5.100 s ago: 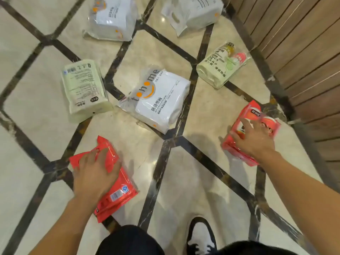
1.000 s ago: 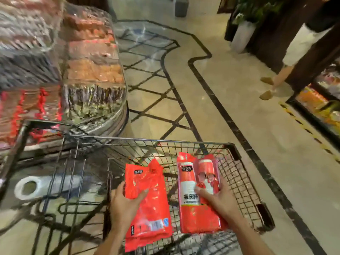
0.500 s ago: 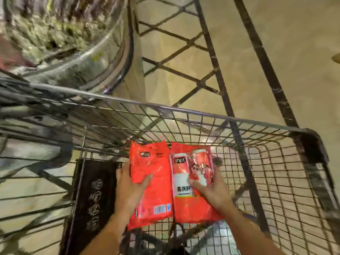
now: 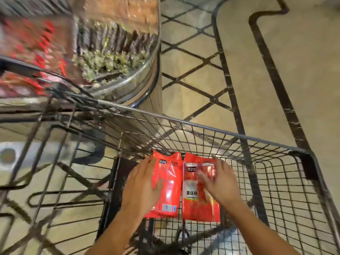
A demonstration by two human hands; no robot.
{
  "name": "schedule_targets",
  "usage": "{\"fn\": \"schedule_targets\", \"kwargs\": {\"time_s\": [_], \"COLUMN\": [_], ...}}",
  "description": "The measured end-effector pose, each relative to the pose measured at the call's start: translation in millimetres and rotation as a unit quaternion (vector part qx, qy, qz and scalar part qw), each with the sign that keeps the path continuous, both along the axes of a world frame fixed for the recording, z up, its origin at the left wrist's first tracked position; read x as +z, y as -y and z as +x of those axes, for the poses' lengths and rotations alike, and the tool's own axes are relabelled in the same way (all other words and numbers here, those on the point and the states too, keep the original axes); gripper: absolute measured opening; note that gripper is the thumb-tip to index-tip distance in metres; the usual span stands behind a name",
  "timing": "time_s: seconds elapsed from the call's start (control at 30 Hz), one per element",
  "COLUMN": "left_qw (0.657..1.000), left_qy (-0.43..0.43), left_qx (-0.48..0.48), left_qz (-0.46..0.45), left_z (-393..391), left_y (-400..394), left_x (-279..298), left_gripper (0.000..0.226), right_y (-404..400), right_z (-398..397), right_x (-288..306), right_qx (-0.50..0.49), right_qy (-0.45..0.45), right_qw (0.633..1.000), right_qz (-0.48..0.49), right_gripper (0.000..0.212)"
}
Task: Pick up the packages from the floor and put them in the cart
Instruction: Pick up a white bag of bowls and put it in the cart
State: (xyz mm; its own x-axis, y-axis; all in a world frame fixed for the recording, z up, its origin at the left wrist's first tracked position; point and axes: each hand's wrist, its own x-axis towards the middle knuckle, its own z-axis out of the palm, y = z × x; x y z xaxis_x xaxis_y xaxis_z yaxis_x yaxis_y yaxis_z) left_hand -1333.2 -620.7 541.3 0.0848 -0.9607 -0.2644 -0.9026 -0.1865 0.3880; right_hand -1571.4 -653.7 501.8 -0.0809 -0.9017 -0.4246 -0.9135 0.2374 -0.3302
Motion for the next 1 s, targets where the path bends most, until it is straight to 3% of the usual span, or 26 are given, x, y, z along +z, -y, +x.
{"fn": "schedule_targets", "kwargs": {"time_s": [0.17,0.33,0.57,0.7,1.0], "left_qw": [0.992,0.957,0.918,0.872,0.803], "left_qy": [0.056,0.124,0.207,0.279,0.315], "left_qx": [0.021,0.060,0.210,0.280,0.431], "left_qz": [-0.112,-0.256,-0.266,-0.288,-0.265], "left_z": [87,219,414,511,685], "left_y": [-15,-84,-254,-355,-535], "left_x": [140,259,384,428,434], "left_gripper": [0.066,0.060,0.080,0.070,0.075], "right_y": [14,-4,-106,-165,-284], "right_z": [85,223,455,579,818], "right_x": [129,258,395,438,473], "right_qx": [0.168,0.279,0.397,0.467,0.573], "right_qy": [-0.002,0.011,0.069,0.100,0.183], "right_qw": [0.979,0.931,0.846,0.790,0.700], "right_qz": [-0.119,-0.236,-0.349,-0.385,-0.386], "right_gripper": [0.091,0.090,0.081,0.095,0.087]}}
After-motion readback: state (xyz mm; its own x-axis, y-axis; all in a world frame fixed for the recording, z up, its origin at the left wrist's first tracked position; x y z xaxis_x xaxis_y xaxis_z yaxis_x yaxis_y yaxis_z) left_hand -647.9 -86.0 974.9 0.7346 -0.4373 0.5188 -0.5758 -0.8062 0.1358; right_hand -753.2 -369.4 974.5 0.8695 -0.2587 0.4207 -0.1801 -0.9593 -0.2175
